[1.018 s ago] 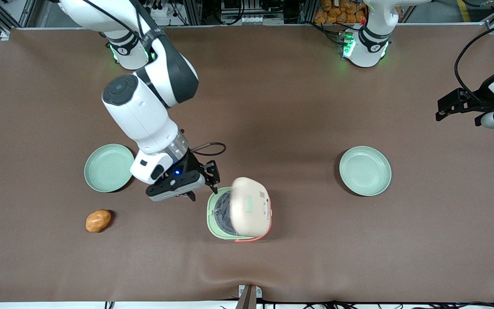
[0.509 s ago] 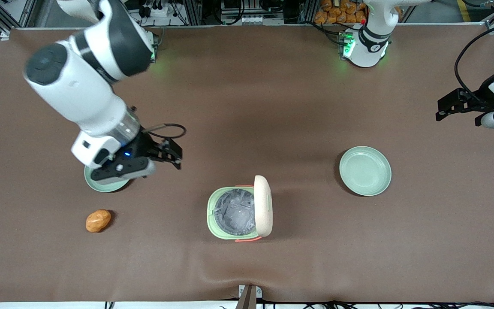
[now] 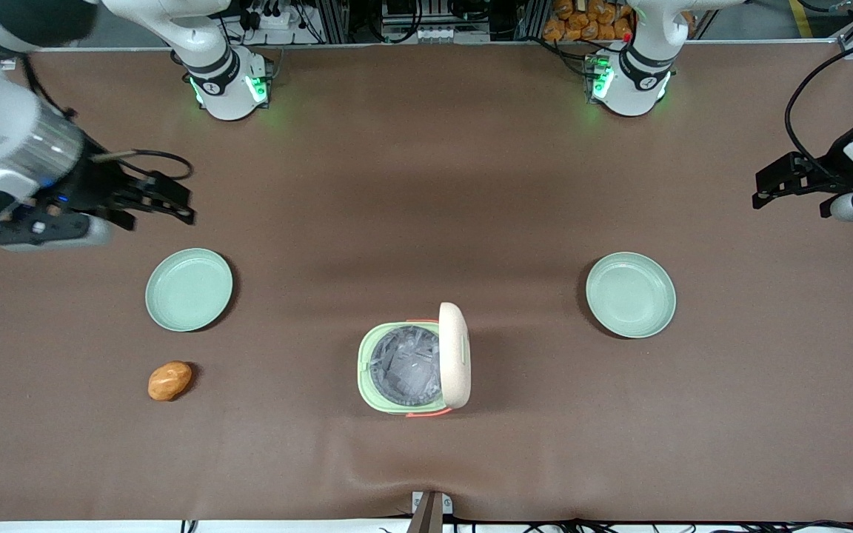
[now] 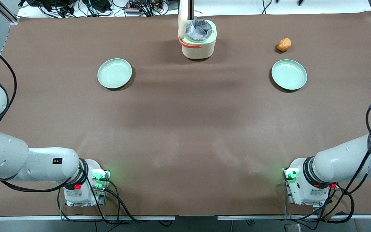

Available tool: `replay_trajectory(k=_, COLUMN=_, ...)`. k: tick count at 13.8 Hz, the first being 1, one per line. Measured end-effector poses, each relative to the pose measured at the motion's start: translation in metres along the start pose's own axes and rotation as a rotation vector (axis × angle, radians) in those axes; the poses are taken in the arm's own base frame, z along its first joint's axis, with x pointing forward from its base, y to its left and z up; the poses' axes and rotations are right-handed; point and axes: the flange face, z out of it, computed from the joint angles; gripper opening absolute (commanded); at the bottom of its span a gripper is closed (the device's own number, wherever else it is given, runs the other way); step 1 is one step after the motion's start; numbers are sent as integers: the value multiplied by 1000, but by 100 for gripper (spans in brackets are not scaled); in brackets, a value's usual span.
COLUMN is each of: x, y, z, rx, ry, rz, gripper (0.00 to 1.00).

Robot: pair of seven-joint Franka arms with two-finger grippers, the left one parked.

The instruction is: Press rice cooker button with right arm

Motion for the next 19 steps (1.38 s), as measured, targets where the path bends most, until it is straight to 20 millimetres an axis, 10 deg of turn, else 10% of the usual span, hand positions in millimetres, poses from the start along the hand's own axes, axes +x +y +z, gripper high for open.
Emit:
replay_trajectory(k=10, x=-24, y=132, z=-34, rx=-86, ry=-26, rz=93, gripper=100)
replay_trajectory(k=19, x=-24, y=131, z=-29, rx=-120, ry=-28, rz=74, gripper=100)
